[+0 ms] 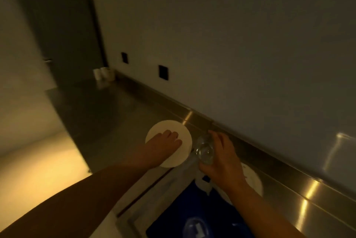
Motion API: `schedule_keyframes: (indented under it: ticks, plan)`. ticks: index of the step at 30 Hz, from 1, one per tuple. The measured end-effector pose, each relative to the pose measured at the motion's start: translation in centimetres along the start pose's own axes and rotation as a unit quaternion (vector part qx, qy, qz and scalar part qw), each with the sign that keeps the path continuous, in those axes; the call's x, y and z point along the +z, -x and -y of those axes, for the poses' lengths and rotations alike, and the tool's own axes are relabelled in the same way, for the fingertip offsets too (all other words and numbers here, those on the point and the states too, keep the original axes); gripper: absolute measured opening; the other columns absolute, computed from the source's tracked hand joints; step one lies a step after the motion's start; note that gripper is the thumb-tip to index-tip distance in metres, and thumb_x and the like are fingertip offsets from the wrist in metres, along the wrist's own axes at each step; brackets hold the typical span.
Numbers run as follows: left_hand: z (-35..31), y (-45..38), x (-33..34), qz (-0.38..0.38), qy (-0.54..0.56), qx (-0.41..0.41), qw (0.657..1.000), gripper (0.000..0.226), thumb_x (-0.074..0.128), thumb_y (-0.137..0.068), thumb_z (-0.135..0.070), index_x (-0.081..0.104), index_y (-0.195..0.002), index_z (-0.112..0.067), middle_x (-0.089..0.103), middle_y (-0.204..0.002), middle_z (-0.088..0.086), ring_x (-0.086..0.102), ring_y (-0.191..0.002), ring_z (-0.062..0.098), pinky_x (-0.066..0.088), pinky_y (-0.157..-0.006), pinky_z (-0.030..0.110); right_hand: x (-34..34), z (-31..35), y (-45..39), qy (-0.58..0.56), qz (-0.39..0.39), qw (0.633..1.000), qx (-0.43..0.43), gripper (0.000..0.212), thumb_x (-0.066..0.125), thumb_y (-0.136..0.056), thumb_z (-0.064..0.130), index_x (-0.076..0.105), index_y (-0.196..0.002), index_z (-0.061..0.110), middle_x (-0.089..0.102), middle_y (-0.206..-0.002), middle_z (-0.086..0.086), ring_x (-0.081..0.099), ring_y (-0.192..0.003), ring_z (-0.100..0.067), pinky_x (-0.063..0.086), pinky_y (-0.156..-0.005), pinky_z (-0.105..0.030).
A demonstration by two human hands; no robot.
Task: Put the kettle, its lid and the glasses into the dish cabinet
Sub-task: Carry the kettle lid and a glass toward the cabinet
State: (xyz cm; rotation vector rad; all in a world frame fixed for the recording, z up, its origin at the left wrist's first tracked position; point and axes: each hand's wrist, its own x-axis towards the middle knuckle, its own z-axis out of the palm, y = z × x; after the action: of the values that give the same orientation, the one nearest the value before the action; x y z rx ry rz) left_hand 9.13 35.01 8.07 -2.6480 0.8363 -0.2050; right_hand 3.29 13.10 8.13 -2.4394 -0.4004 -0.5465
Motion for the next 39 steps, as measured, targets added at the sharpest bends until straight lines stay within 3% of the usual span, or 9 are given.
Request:
schedule_keyframes:
  ticks: [4,8,12,15,20,29,35,39]
  plan:
    - [5.3,6.9,3.1,0.039,-0.001,-0.051,0.998,0.057,0.06,-0.086,-0.02,0.032,-0.136,-0.015,0.032,-0.141,0.012,0.035,-0.124,0.033,0.041,-0.093,0.048,6.0,5.2,-1.4,0.002,0.046,0.998,-0.052,0.096,0.081,-0.063,0.036,0.032,-0.142,0.014,0.038,-0.136,-0.008,0.042,-0.12,-0.021,0.034,-0.093,-0.023]
    - [11.0,13.0,6.2,0.079,-0.001,-0.08,0.994,0.066,0.067,-0.081,-0.02,0.032,-0.137,-0.012,0.033,-0.142,0.016,0.037,-0.125,0.036,0.04,-0.096,0.05,11.8,10.9,-3.2,-0.011,0.089,0.994,-0.069,0.098,0.081,-0.061,0.037,0.028,-0.142,0.019,0.038,-0.136,-0.006,0.044,-0.119,-0.021,0.044,-0.093,-0.029]
    - [17.3,17.7,8.7,0.086,-0.009,-0.096,0.992,0.071,0.072,-0.079,-0.024,0.034,-0.138,-0.009,0.036,-0.142,0.018,0.041,-0.124,0.037,0.041,-0.096,0.05,18.1,16.9,-6.1,-0.022,0.096,0.988,-0.121,0.09,0.084,-0.057,0.032,0.041,-0.133,0.012,0.045,-0.127,-0.008,0.05,-0.11,-0.025,0.047,-0.085,-0.03]
    - [22.6,20.4,10.6,0.094,-0.006,-0.11,0.989,0.073,0.071,-0.08,-0.025,0.032,-0.14,-0.01,0.033,-0.145,0.017,0.037,-0.127,0.036,0.04,-0.098,0.051,22.7,21.5,-8.9,-0.034,0.099,0.986,-0.128,0.089,0.083,-0.062,0.034,0.038,-0.136,0.015,0.041,-0.133,-0.004,0.045,-0.117,-0.02,0.044,-0.089,-0.026]
    - [30.6,24.1,13.9,0.11,-0.021,-0.132,0.985,0.074,0.07,-0.082,-0.025,0.028,-0.142,-0.012,0.032,-0.145,0.014,0.037,-0.128,0.033,0.04,-0.1,0.049,29.7,27.6,-13.1,-0.05,0.113,0.987,-0.098,0.093,0.08,-0.066,0.038,0.029,-0.141,0.018,0.034,-0.141,-0.004,0.036,-0.127,-0.02,0.045,-0.095,-0.034]
    - [42.5,25.1,20.7,0.119,-0.012,-0.145,0.982,0.08,0.074,-0.078,-0.025,0.027,-0.142,-0.013,0.032,-0.144,0.013,0.038,-0.127,0.031,0.04,-0.099,0.048,41.4,32.3,-21.5,-0.047,0.138,0.983,-0.109,0.093,0.08,-0.066,0.037,0.031,-0.141,0.016,0.036,-0.141,-0.007,0.035,-0.128,-0.022,0.045,-0.093,-0.035]
    - [52.1,22.5,26.3,0.135,0.003,-0.158,0.978,0.083,0.076,-0.075,-0.023,0.028,-0.141,-0.014,0.033,-0.143,0.013,0.037,-0.126,0.031,0.041,-0.098,0.048,51.2,33.4,-30.4,-0.034,0.14,0.982,-0.121,0.089,0.08,-0.065,0.038,0.034,-0.138,0.016,0.04,-0.137,-0.007,0.038,-0.123,-0.022,0.036,-0.083,-0.024]
    - [58.9,20.7,29.8,0.152,0.029,-0.181,0.971,0.08,0.076,-0.075,-0.02,0.03,-0.141,-0.014,0.035,-0.142,0.012,0.037,-0.126,0.03,0.041,-0.098,0.047,57.9,34.6,-37.4,-0.04,0.167,0.978,-0.118,0.089,0.08,-0.064,0.04,0.034,-0.137,0.018,0.04,-0.134,-0.006,0.039,-0.12,-0.021,0.042,-0.082,-0.026]
